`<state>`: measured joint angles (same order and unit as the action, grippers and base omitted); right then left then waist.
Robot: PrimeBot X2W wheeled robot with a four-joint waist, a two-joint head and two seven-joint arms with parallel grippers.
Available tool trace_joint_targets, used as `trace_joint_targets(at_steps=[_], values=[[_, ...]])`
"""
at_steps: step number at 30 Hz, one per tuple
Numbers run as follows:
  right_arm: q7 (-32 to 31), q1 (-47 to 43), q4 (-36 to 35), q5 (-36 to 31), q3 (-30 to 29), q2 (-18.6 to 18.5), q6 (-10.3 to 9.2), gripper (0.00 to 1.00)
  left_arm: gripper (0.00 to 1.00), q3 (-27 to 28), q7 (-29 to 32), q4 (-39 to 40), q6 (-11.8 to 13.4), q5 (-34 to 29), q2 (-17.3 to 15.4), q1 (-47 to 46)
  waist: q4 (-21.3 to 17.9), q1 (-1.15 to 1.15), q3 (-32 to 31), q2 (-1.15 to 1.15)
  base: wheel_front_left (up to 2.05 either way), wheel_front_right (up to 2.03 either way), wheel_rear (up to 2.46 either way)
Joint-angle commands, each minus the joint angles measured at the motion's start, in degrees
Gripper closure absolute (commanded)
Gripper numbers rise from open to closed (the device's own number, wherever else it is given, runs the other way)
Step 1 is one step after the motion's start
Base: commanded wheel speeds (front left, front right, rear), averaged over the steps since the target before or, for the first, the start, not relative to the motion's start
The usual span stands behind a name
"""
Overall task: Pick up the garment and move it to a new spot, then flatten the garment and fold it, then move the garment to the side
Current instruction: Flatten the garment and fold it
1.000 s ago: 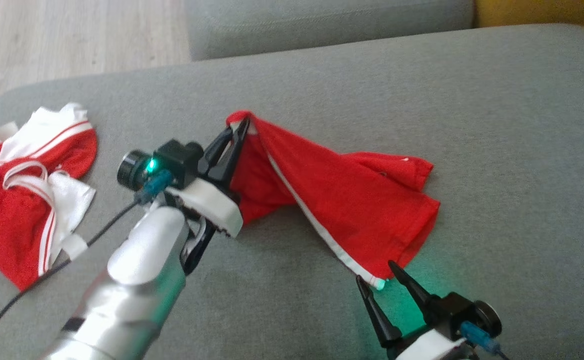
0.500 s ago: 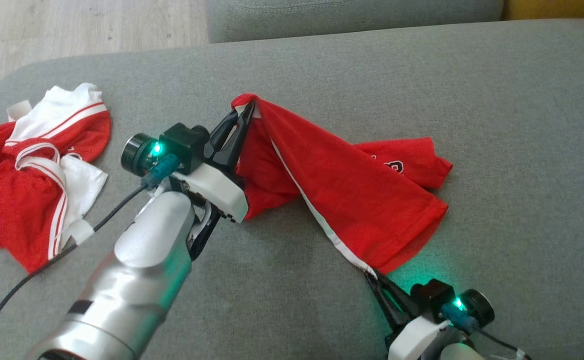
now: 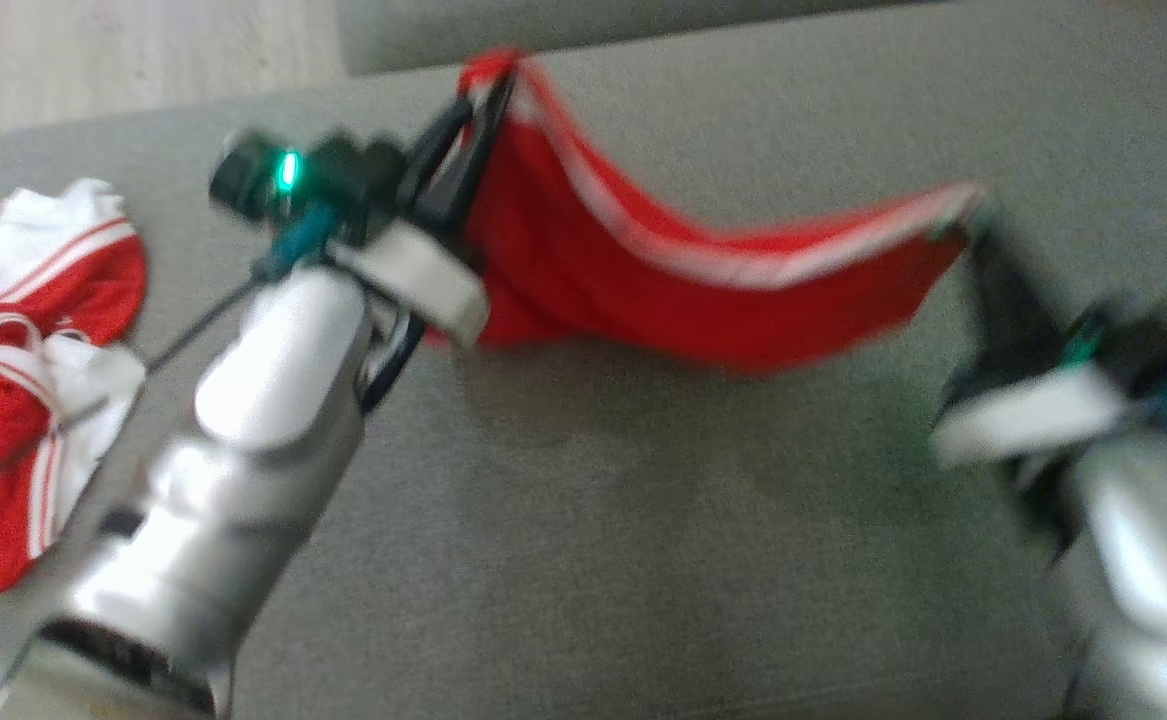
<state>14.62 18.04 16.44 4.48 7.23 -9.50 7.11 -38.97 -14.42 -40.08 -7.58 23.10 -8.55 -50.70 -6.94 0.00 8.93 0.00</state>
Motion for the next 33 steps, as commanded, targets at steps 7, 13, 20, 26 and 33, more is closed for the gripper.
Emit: trace_joint_targets(at_steps=[7,13,20,26,33], values=[[0.4,29.0,1.7,-1.1,-3.4,-13.7,0.37,1.00,1.00,-4.9,-0.4,1.3,0.1,2.9,0.5,-20.6,-5.7,0.00,8.3,0.00,0.00,0.00,0.00],[0.4,39.2,0.7,-0.7,-4.6,-18.0,0.37,1.00,1.00,-1.5,-0.6,5.7,0.1,3.9,1.2,-31.8,-7.8,0.00,12.3,0.00,0.00,0.00,0.00],[0.4,24.1,-4.4,1.4,-5.7,-17.1,0.37,1.00,1.00,-4.1,-0.6,16.1,0.1,1.1,-5.3,-18.9,-5.1,0.00,13.7,0.00,0.00,0.00,0.00],[0.4,2.6,-10.9,3.4,-9.2,-12.9,0.37,1.00,1.00,-4.9,-0.6,23.8,0.1,-1.2,-9.7,4.0,-0.6,0.00,13.0,0.00,0.00,0.00,0.00],[0.1,-13.5,-18.4,9.1,-10.0,-10.9,0.37,1.00,1.00,-3.1,-0.6,28.4,0.2,-0.9,-9.3,25.4,1.7,0.00,10.2,0.00,0.00,0.00,0.00]])
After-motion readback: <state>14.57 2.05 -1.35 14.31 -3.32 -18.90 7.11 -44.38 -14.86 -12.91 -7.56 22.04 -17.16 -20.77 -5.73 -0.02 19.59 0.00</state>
